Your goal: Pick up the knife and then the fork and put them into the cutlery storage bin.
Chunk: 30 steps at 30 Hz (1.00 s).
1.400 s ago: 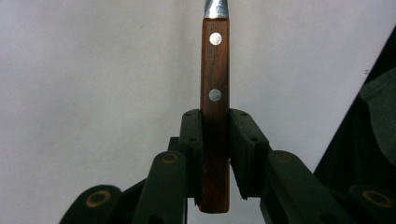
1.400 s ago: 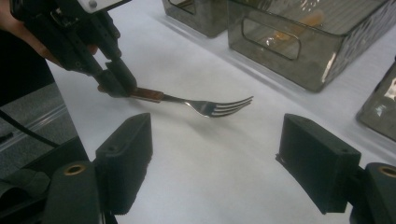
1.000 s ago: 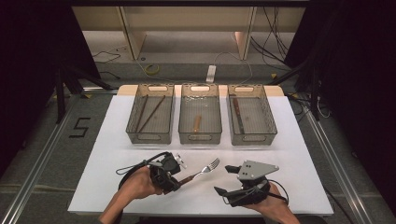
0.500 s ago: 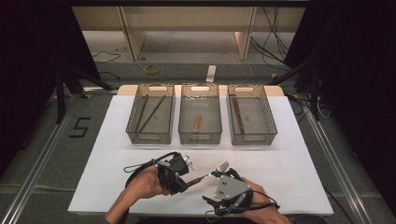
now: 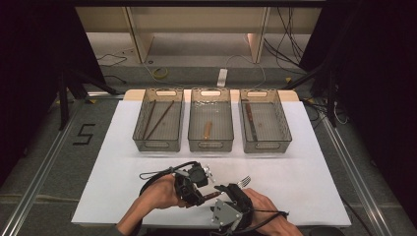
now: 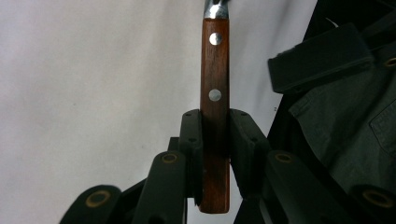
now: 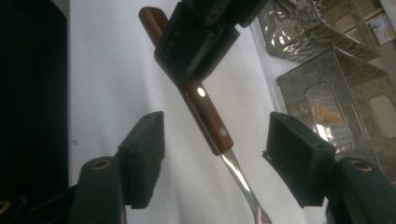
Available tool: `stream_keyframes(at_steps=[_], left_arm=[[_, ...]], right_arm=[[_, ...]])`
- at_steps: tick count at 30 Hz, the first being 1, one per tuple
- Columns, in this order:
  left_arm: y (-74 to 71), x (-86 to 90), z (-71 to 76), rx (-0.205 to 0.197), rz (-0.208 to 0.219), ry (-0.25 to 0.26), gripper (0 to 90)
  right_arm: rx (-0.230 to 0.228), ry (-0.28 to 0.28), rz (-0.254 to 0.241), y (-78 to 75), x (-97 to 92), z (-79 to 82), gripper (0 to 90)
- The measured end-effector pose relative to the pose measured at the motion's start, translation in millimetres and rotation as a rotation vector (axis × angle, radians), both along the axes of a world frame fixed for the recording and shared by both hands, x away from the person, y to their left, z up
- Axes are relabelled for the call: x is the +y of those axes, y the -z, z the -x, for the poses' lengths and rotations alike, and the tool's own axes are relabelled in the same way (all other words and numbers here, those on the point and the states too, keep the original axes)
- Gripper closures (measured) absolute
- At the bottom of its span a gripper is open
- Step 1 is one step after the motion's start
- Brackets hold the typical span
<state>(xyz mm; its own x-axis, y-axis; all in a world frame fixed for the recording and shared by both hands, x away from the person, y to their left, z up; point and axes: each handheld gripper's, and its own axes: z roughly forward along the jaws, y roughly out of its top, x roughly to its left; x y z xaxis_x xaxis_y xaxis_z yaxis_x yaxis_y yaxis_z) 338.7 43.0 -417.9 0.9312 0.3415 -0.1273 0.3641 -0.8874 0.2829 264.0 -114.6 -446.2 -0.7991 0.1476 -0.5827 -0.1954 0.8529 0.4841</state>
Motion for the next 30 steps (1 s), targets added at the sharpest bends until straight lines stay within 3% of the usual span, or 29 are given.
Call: stream_keyframes(at_steps=[2,3,8,12,17,25,30], left_arm=[[-0.7,-1.7,0.0,-0.001,-0.006,0.013,75.3],[-0.7,-2.7,0.2,0.003,-0.01,0.018,75.3],[-0.9,-6.2,1.5,0.008,-0.008,0.02,75.3],[-3.9,-8.4,2.7,-0.001,-0.014,0.037,75.4],[-4.4,-10.8,4.3,0.005,-0.018,0.051,75.3],[-3.9,-11.6,4.5,0.021,-0.012,0.07,75.2],[-4.1,-10.1,3.8,0.021,0.003,0.068,75.0]], right_arm=[[-0.018,-0.011,0.032,2.4,2.3,1.2,42.5],[-0.007,0.006,0.019,4.6,4.4,3.3,43.6],[-0.061,-0.017,0.078,9.9,8.4,4.6,52.1],[-0.067,-0.042,0.115,10.6,9.3,3.4,57.8],[-0.084,-0.037,0.131,12.8,11.5,4.2,63.2],[-0.108,-0.087,0.177,16.1,12.4,4.9,76.4],[-0.13,-0.112,0.204,18.2,13.0,5.9,78.2]])
